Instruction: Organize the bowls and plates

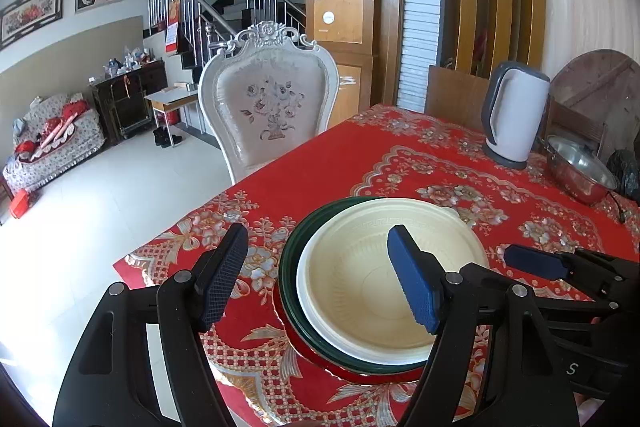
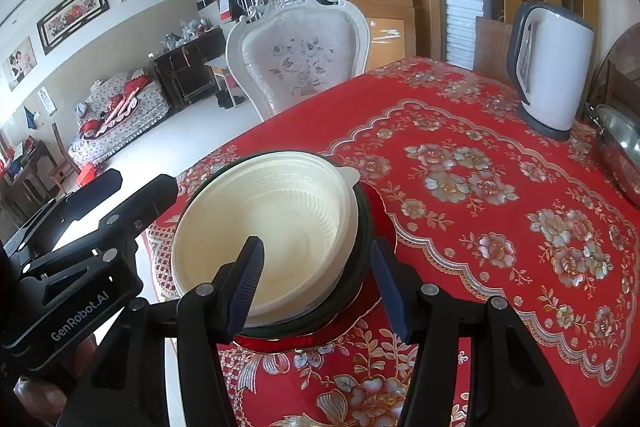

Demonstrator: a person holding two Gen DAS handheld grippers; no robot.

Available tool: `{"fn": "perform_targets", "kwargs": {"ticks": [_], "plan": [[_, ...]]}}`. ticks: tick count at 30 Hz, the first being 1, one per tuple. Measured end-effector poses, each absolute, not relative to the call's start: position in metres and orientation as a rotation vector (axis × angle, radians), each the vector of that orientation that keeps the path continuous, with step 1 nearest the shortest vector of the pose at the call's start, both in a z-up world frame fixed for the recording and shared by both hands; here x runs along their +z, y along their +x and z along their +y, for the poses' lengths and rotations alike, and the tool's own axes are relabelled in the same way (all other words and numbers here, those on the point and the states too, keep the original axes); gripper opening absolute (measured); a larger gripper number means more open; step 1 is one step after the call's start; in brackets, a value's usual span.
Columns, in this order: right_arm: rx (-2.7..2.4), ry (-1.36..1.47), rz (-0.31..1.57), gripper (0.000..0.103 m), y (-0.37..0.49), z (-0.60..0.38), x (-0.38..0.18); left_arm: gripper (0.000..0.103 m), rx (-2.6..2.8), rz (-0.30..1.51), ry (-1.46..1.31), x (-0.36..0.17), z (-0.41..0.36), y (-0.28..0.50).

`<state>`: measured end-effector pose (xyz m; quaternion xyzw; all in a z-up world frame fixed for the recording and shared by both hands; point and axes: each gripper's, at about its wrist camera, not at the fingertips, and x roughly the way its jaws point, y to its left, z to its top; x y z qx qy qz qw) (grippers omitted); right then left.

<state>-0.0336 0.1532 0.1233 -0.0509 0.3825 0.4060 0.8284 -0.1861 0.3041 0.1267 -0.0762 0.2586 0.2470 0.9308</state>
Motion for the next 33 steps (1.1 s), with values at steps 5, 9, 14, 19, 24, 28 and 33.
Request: {"fn": "perform_targets", "kwargs": {"ticks": [5, 9, 14, 19, 24, 28, 33], "plan": [[0.864, -0.107, 0.815, 0.056, -0.0354, 0.1536, 0.1225, 0.073, 0.505, 0.532, -0.154, 0.1270, 0.3037, -0.1853], [0.863, -0.109, 0.816, 0.056, -0.0357, 0.1535, 0.1219, 0.073, 0.507, 0.532, -0.148, 0.1269, 0.3029, -0.1852], [0.866, -0.117, 0.818, 0.056, -0.0362, 0.1545, 0.1209, 0.073, 0.480, 0.528, -0.151, 0.1271, 0.2993, -0.1853], [0.881, -0.138, 0.823, 0.056, -0.0400, 0.1580, 0.1178, 0.073, 0.476, 0.524, -0.136, 0.1283, 0.2955, -0.1851], [0.879, -0.135, 0.817, 0.056, -0.0391, 0.1562, 0.1192, 0.073, 0.478, 0.519, -0.146, 0.1287, 0.2972, -0.1853], [0.868, -0.127, 0.813, 0.056, -0.0374, 0.1537, 0.1208, 0.073, 0.482, 0.513, -0.139, 0.1285, 0.2966, -0.1860], [0.856, -0.117, 0.813, 0.057, -0.0344, 0.1495, 0.1215, 0.073, 0.482, 0.510, -0.135, 0.1292, 0.2952, -0.1855]]}}
